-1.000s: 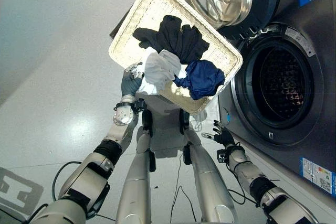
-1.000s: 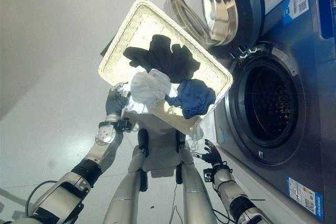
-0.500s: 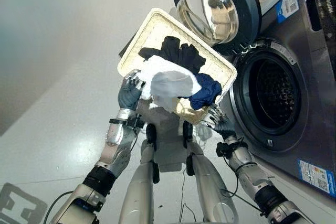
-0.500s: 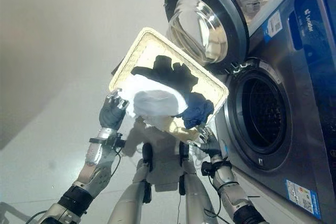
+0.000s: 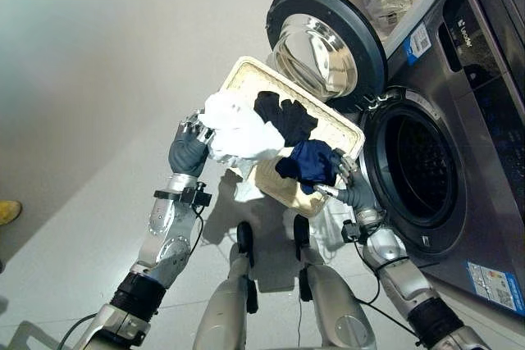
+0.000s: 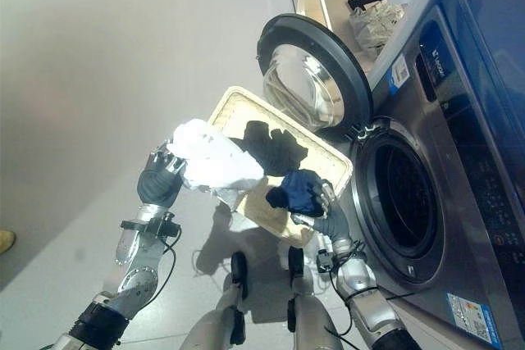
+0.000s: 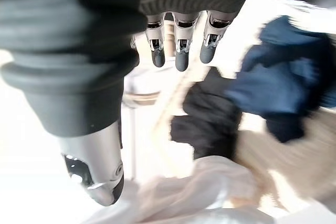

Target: Put the clothes into the washing machine.

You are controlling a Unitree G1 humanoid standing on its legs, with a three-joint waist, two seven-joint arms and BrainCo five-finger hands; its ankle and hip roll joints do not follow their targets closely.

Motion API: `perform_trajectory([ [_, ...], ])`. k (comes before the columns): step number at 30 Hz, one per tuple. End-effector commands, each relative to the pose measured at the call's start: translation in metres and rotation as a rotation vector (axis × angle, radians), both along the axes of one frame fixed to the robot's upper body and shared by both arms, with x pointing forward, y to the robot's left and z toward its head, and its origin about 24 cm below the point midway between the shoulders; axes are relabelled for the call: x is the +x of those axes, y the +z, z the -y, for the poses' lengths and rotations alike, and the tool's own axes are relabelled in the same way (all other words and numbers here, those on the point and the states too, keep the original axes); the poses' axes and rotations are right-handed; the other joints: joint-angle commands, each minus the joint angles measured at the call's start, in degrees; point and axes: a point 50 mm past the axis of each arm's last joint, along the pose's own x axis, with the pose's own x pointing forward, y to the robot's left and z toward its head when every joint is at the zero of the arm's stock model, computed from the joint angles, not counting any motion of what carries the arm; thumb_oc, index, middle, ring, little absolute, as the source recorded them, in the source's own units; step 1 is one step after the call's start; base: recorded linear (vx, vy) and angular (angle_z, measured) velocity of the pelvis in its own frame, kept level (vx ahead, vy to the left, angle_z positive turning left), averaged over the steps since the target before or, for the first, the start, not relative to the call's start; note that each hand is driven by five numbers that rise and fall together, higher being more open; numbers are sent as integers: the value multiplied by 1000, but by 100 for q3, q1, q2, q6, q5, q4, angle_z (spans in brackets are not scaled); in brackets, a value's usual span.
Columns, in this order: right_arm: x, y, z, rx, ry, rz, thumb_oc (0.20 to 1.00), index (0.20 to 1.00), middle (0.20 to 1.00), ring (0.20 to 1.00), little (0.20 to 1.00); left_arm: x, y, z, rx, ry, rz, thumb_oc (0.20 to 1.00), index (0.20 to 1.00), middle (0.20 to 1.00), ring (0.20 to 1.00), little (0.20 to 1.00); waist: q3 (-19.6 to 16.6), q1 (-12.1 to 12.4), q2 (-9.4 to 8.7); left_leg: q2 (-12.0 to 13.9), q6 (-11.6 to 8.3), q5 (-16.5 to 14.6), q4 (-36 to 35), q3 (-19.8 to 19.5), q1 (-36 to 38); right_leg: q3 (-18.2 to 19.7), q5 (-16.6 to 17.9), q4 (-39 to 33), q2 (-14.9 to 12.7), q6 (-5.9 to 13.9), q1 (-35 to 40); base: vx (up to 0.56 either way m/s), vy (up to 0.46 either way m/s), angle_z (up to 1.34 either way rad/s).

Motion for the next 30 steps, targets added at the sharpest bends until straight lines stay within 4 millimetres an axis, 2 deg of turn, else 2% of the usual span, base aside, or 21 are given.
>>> perform_trajectory([
  [1, -9, 17, -16, -38, 190, 75, 1000, 1000, 1000, 1000, 1000, -11, 12, 13, -32, -149, 90, 200, 200, 200, 200, 200, -730, -20, 211, -270, -16, -723, 476, -39, -152, -317, -789, 494, -92, 360, 18, 105, -10, -2],
  [5, -7, 20, -32, -80, 298, 69, 1000, 1000, 1000, 1000, 1000, -14, 7, 26, -16, -274, 68, 200, 200, 200, 200, 200, -831, 61, 206, -306, -5, -762, 507, -78, -70, -358, -813, 437, -112, 343, 163, 56, -15, 0],
  [14, 1, 31, -57, -133, 425, 79, 1000, 1000, 1000, 1000, 1000, -18, 2, 53, 5, -502, -2, 200, 200, 200, 200, 200, -983, 164, 180, -319, 7, -804, 450, -108, 149, -452, -797, 255, -121, 333, 461, 32, -13, 4],
  [21, -3, 16, -73, -109, 611, -100, 1000, 1000, 1000, 1000, 1000, -22, -7, 65, 29, -613, -75, 200, 200, 200, 200, 200, -1091, 216, 130, -336, 26, -845, 457, -131, 248, -492, -817, 214, -114, 317, 600, 19, -9, 2],
  [28, -8, 5, -86, 76, 697, -254, 1000, 1000, 1000, 1000, 1000, -26, -17, 80, 19, -716, -154, 200, 200, 200, 200, 200, -1085, 222, 88, -323, 39, -864, 447, -84, 282, -478, -790, 182, -101, 319, 622, 0, 0, 0],
  [29, -10, -1, -89, 125, 714, -309, 498, 498, 498, 498, 498, -27, -19, 81, 18, -714, -164, 200, 200, 200, 200, 200, -1068, 213, 87, -322, 41, -860, 439, -74, 272, -466, -784, 185, -93, 317, 602, 0, 0, 0],
  [30, -10, -1, -90, 131, 718, -320, 416, 416, 416, 416, 416, -27, -19, 81, 17, -715, -166, 200, 200, 200, 200, 200, -1064, 212, 87, -322, 42, -859, 437, -72, 269, -464, -783, 185, -92, 316, 598, 0, 0, 0],
])
